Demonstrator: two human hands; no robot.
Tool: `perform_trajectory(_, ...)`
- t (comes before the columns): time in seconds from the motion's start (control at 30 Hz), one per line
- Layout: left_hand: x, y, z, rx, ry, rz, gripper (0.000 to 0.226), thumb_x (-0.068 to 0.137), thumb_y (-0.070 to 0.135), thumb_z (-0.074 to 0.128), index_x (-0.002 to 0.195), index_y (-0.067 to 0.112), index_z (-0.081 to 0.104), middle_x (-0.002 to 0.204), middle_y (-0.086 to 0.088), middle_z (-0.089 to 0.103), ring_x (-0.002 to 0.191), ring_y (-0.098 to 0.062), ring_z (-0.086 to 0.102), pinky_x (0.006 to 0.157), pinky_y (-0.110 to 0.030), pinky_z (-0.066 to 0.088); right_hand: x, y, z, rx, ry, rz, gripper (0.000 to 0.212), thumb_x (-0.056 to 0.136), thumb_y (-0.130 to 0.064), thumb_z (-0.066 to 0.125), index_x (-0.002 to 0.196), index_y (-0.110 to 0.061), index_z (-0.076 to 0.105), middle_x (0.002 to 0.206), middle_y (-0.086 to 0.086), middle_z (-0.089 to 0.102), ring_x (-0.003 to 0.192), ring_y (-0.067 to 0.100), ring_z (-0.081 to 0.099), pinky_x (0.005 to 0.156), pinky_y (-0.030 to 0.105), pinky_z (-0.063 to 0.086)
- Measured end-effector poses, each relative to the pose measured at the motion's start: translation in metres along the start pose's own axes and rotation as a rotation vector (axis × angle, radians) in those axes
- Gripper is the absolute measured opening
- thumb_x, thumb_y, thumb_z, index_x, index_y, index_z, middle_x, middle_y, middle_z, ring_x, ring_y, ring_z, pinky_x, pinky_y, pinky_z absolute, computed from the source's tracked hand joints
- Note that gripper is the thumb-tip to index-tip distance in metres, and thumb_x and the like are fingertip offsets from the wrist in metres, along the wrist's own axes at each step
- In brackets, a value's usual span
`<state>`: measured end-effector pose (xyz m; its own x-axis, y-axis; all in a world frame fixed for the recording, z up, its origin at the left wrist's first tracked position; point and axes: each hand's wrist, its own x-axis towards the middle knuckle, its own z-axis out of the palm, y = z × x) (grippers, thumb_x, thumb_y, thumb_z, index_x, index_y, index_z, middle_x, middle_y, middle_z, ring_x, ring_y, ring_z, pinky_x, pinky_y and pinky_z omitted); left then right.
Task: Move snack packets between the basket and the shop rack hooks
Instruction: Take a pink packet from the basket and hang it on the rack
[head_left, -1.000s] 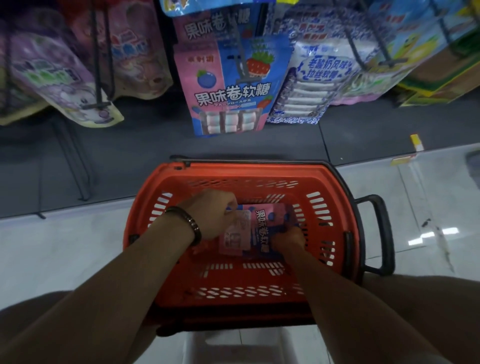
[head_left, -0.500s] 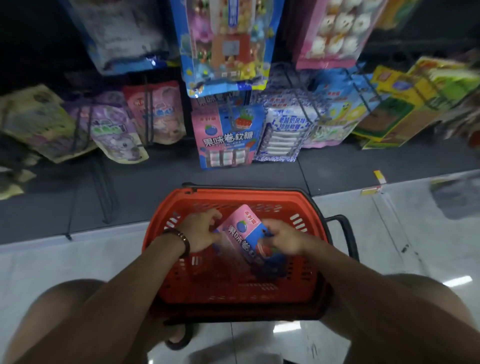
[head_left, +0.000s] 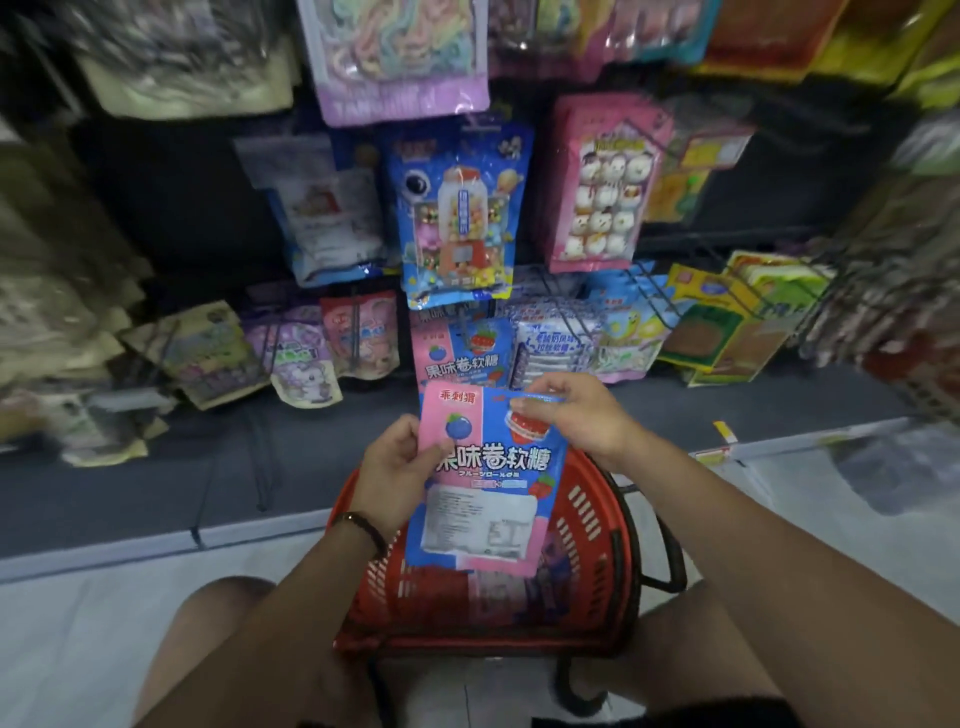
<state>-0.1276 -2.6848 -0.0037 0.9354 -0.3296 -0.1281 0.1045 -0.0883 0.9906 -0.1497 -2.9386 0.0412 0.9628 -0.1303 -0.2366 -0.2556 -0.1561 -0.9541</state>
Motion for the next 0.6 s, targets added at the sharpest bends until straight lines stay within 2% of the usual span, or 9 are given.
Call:
perform_trajectory(0.07, -0.008, 0.013, 0.001, -0.078, 0.057, 0.009, 0.017, 0.1, -0.003, 0.066, 0.091, 0.0, 0.052, 0.103, -0.018, 0.08, 0.088, -0.025, 0.074, 0.072, -0.041, 0.062, -0.015, 0.004, 0.006, 0.22, 0.075, 0.071, 0.026, 0.084, -0.019, 0.09, 0.104, -0.008, 0.078, 0.106, 0.015, 0.082, 0.1, 0.035, 0.079, 0.091, 0.05, 0.063)
perform_trajectory(0.1, -0.011, 0.017, 0.0, -0.105, 0.085, 0.0, 0.018, 0.101, -0.002, 0.066, 0.091, 0.002, 0.051, 0.099, -0.016, 0.08, 0.086, -0.026, 0.074, 0.072, -0.043, 0.061, -0.024, 0.008, 0.01, 0.28, 0.09, 0.096, 0.03, 0.085, -0.016, 0.088, 0.111, -0.007, 0.077, 0.109, 0.015, 0.082, 0.104, 0.039, 0.078, 0.092, 0.051, 0.063)
perform_trajectory(0.17, -0.017, 0.026, 0.0, -0.142, 0.127, -0.02, 0.02, 0.102, 0.002, 0.065, 0.089, 0.006, 0.051, 0.094, -0.01, 0.082, 0.081, -0.024, 0.076, 0.071, -0.043, 0.06, -0.038, 0.013, 0.019, 0.274, 0.107, 0.095, 0.024, 0.092, -0.012, 0.082, 0.114, -0.006, 0.076, 0.11, 0.014, 0.082, 0.106, 0.041, 0.077, 0.084, 0.043, 0.063)
perform_trajectory(0.27, -0.022, 0.035, 0.002, -0.156, 0.147, -0.014, 0.025, 0.102, 0.001, 0.065, 0.084, 0.01, 0.049, 0.088, -0.007, 0.081, 0.078, -0.021, 0.075, 0.069, -0.04, 0.06, -0.049, 0.016, 0.027, 0.271, 0.135, 0.086, 0.018, 0.097, -0.017, 0.077, 0.112, -0.007, 0.076, 0.107, 0.011, 0.083, 0.102, 0.037, 0.078, 0.07, 0.036, 0.064)
perform_trajectory(0.37, -0.023, 0.042, 0.001, -0.144, 0.155, -0.039, 0.021, 0.1, 0.006, 0.071, 0.088, 0.004, 0.053, 0.098, -0.024, 0.079, 0.089, -0.03, 0.074, 0.086, -0.058, 0.062, -0.052, 0.013, 0.027, 0.241, 0.177, 0.074, 0.014, 0.097, -0.017, 0.077, 0.108, -0.01, 0.077, 0.104, 0.01, 0.083, 0.097, 0.036, 0.079, 0.074, 0.038, 0.062)
perform_trajectory(0.43, -0.021, 0.042, -0.001, -0.086, 0.191, -0.078, 0.026, 0.097, 0.015, 0.076, 0.093, -0.002, 0.056, 0.099, -0.026, 0.078, 0.091, -0.032, 0.075, 0.09, -0.067, 0.059, -0.053, 0.011, 0.027, 0.24, 0.192, 0.055, 0.009, 0.096, -0.014, 0.078, 0.104, -0.011, 0.078, 0.101, 0.01, 0.083, 0.089, 0.034, 0.08, 0.068, 0.034, 0.061)
perform_trajectory(0.5, -0.024, 0.045, 0.004, 0.041, 0.284, -0.097, 0.032, 0.091, 0.024, 0.083, 0.105, 0.008, 0.059, 0.103, -0.011, 0.079, 0.096, -0.03, 0.076, 0.093, -0.06, 0.06, -0.057, 0.002, 0.029, 0.256, 0.202, 0.021, 0.009, 0.096, -0.01, 0.077, 0.104, -0.012, 0.078, 0.1, 0.006, 0.084, 0.081, 0.024, 0.08, 0.06, 0.027, 0.059)
perform_trajectory(0.6, -0.042, 0.049, 0.019, 0.353, 0.399, -0.015, 0.075, 0.069, 0.05, 0.088, 0.128, 0.027, 0.048, 0.124, -0.001, 0.059, 0.112, -0.026, 0.063, 0.1, -0.05, 0.054, -0.057, -0.005, 0.037, 0.246, 0.234, -0.019, 0.014, 0.095, -0.006, 0.077, 0.104, -0.016, 0.079, 0.102, 0.004, 0.084, 0.087, 0.021, 0.081, 0.071, 0.033, 0.063)
